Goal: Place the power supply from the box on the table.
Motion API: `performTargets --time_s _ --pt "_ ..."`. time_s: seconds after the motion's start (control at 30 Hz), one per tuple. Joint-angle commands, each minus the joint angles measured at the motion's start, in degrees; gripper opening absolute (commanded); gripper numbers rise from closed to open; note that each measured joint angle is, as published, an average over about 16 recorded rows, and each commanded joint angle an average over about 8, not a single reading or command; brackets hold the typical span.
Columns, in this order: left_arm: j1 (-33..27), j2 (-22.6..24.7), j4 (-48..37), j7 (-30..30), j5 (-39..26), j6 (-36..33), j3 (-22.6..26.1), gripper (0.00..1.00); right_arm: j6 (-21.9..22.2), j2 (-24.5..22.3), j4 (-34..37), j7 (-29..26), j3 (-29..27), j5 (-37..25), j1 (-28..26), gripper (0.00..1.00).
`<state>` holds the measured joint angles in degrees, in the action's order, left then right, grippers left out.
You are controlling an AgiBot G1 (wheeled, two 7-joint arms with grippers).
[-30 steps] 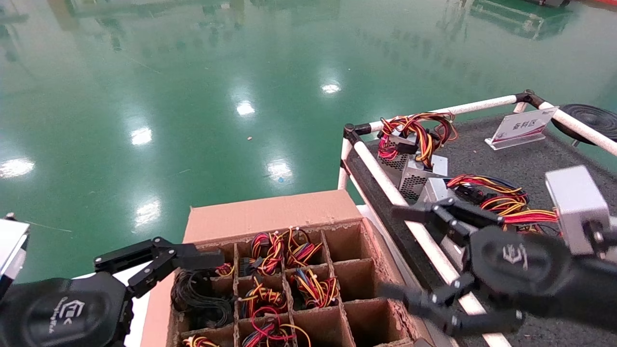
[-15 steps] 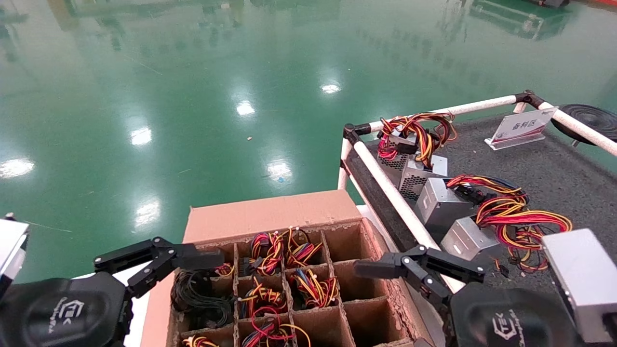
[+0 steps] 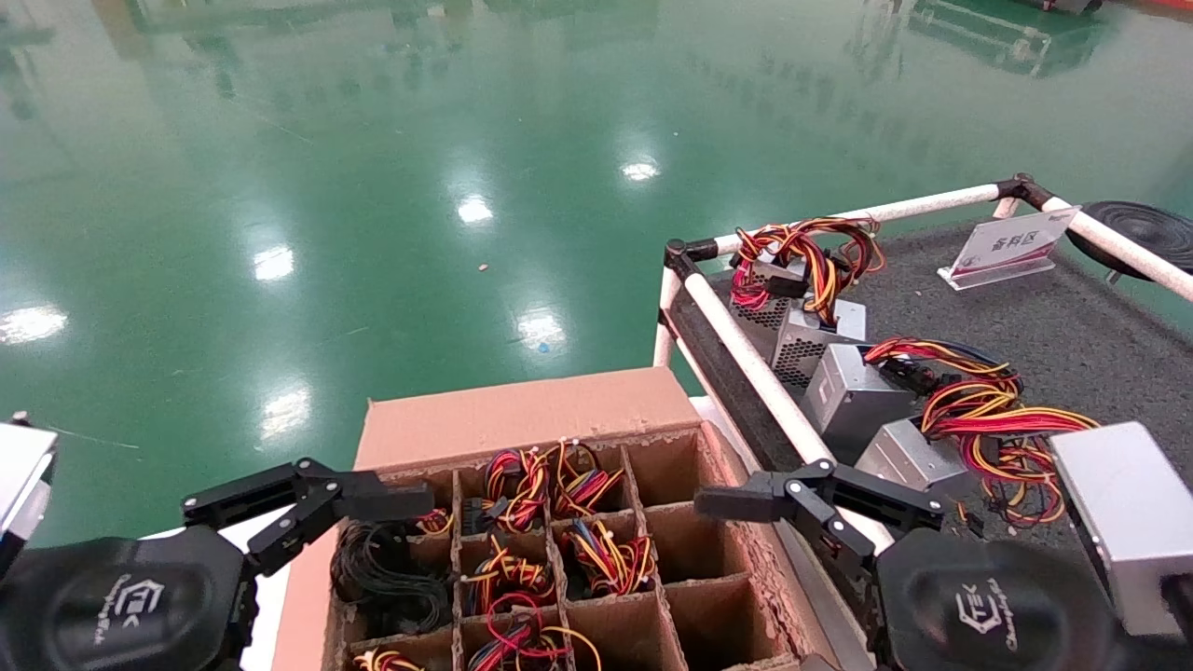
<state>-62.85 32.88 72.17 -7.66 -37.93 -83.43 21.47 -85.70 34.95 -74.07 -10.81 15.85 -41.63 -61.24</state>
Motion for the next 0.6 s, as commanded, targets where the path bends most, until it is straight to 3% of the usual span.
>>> performTargets --time_s 0.03,0.6 --pt "0.0 0.0 0.0 0.0 0.0 0.0 0.0 1.00 0.0 0.0 0.2 0.0 0.0 -0.1 -0.1 1.00" --pt "0.0 0.0 0.0 0.0 0.0 0.0 0.0 1.00 0.0 0.1 0.6 0.1 0.2 -0.2 -0.4 1.00"
